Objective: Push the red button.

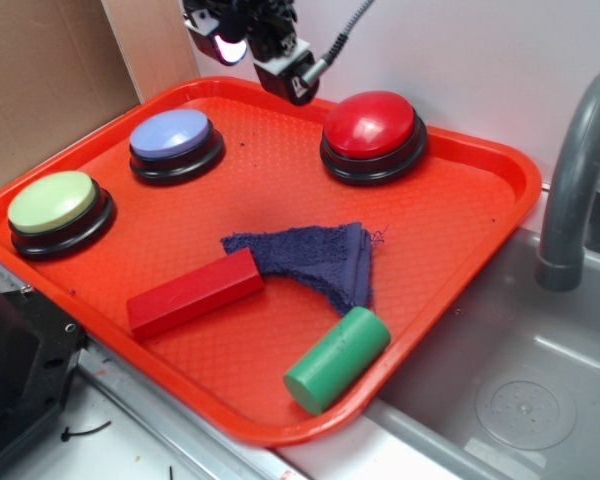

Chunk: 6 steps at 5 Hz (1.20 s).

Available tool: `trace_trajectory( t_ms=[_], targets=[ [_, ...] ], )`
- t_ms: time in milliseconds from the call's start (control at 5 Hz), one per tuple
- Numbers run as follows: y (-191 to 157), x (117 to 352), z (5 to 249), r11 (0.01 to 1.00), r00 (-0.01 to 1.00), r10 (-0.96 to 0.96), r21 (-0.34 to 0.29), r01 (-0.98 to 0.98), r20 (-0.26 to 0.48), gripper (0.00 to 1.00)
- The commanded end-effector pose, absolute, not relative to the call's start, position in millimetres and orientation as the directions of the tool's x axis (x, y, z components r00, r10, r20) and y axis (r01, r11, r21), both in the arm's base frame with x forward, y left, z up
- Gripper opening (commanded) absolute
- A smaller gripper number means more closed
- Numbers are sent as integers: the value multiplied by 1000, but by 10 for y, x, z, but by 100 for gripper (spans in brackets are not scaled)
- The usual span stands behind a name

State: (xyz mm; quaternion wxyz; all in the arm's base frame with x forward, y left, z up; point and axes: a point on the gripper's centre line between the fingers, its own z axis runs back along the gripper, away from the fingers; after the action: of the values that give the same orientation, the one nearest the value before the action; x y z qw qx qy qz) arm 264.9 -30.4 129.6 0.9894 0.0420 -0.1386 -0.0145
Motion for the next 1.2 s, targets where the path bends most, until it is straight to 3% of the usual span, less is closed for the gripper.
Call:
trace_trajectory(
  t_ms=[0, 600, 1000],
  targets=[
    [-223, 2551, 1758, 998, 958, 0, 67, -20, 285, 100],
    [-77, 2366, 1853, 998, 987, 52, 28, -57, 154, 100],
    [-27, 2246, 1946, 996, 988, 77, 31, -82, 135, 100]
  ],
)
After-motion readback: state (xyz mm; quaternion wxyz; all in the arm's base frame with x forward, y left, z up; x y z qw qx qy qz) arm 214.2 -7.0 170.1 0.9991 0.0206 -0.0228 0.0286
